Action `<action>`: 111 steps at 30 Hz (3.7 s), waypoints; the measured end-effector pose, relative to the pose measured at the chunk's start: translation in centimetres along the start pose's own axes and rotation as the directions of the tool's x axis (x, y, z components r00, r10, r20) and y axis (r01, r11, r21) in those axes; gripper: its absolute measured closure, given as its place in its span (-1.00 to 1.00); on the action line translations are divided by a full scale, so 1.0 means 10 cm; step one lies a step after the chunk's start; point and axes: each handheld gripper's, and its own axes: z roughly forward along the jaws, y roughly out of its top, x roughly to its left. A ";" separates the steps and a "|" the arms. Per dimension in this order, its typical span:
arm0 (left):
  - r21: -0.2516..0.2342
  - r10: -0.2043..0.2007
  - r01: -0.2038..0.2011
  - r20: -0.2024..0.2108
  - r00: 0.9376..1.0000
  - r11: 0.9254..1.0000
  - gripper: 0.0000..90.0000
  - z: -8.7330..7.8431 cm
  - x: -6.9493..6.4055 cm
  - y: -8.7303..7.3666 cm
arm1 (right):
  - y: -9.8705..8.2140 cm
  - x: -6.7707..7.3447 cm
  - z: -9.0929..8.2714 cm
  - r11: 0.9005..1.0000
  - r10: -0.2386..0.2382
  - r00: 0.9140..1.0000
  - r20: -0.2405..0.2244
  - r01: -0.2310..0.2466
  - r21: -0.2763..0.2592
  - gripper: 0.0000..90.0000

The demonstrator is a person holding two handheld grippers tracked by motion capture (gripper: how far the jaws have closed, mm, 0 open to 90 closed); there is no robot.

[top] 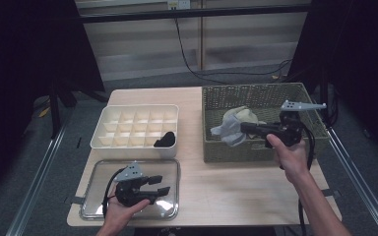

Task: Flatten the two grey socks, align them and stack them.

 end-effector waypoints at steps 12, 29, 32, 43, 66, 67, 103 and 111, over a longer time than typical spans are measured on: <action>-0.021 0.010 -0.010 0.008 1.000 1.000 0.16 0.07 -0.02 0.08 | -0.38 0.12 -0.05 0.999 0.033 0.999 -0.008 -0.033 0.021 0.96; 0.011 0.040 -0.041 0.038 0.998 0.999 0.29 0.32 -0.06 0.20 | -0.88 0.16 0.19 0.993 0.063 0.998 -0.028 -0.060 0.106 0.96; 0.009 0.050 -0.051 0.052 0.997 0.999 0.32 0.40 -0.10 0.25 | -0.95 0.16 0.26 0.989 0.059 0.998 -0.032 -0.054 0.134 0.96; 0.046 0.088 -0.093 0.103 0.991 0.995 0.40 0.70 -0.13 0.36 | -1.16 0.12 0.51 0.973 0.066 0.997 -0.046 -0.054 0.223 0.96; 0.160 0.111 -0.136 0.153 0.982 0.978 0.80 1.03 -0.17 0.29 | -1.33 0.05 0.67 0.955 0.048 0.998 -0.040 -0.034 0.294 0.91; 0.159 0.108 -0.132 0.150 0.983 0.978 0.82 1.03 -0.17 0.28 | -1.33 0.04 0.67 0.955 0.049 0.998 -0.040 -0.035 0.294 0.90; 0.174 0.091 -0.121 0.172 0.981 0.977 0.85 1.07 -0.21 0.25 | -1.44 0.14 0.68 0.931 0.000 0.999 -0.040 0.014 0.364 0.83; 0.162 0.078 -0.107 0.175 0.981 0.981 0.82 1.07 -0.21 0.25 | -1.35 0.10 0.72 0.941 -0.017 0.999 -0.042 0.030 0.336 0.77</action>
